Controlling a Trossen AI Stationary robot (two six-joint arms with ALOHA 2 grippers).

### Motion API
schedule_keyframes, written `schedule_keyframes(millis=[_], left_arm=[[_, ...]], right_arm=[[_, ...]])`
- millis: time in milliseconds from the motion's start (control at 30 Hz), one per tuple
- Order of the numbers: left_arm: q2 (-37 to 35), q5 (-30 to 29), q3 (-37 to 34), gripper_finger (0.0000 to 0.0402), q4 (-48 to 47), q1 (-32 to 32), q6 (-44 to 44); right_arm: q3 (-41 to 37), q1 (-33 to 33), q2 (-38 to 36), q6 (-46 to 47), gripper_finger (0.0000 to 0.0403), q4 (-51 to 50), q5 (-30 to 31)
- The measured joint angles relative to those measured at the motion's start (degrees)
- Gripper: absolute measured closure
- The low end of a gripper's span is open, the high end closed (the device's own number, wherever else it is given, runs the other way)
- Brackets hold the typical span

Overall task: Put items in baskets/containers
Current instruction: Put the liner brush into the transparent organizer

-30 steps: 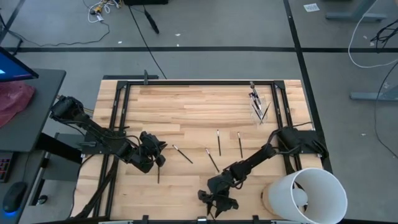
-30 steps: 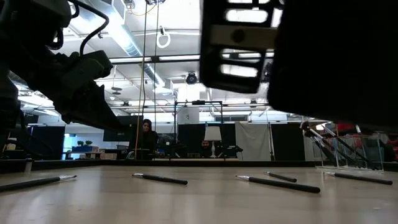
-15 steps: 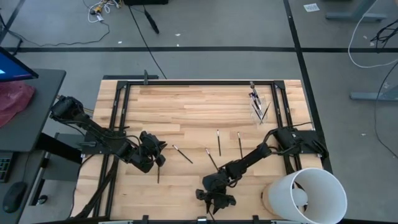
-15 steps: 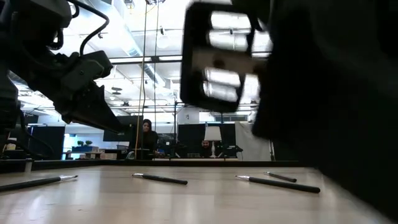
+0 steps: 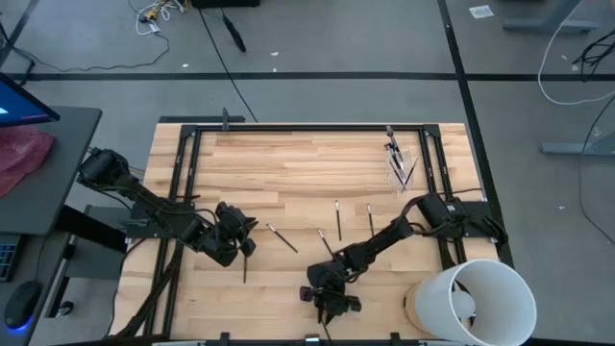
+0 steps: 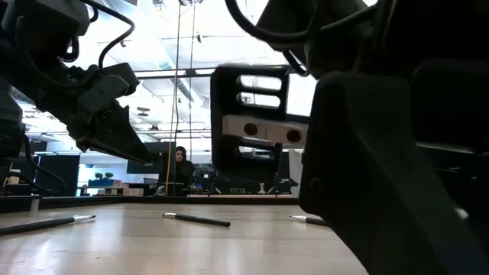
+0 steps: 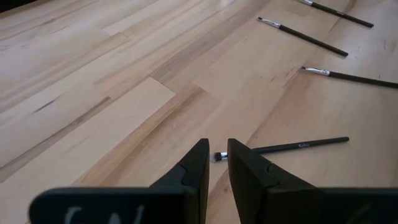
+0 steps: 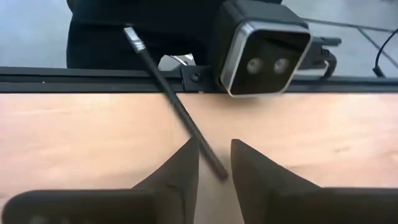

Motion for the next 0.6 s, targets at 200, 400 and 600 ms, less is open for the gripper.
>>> schedule_keyframes(millis=[200, 400, 600], left_arm=[[0.0, -0.1, 0.0, 0.0342, -0.3, 0.0, 0.0], [0.0, -0.1, 0.0, 0.0342, -0.3, 0.0, 0.0], [0.0, -0.1, 0.0, 0.0342, -0.3, 0.0, 0.0]], right_arm=[[0.0, -1.0, 0.0, 0.3, 0.0338, -1.0, -0.4], [-0.1, -1.1, 0.0, 0.0, 0.0383, -1.2, -0.5], [-0.2, -1.5, 0.0, -0.1, 0.0395, -1.2, -0.6]])
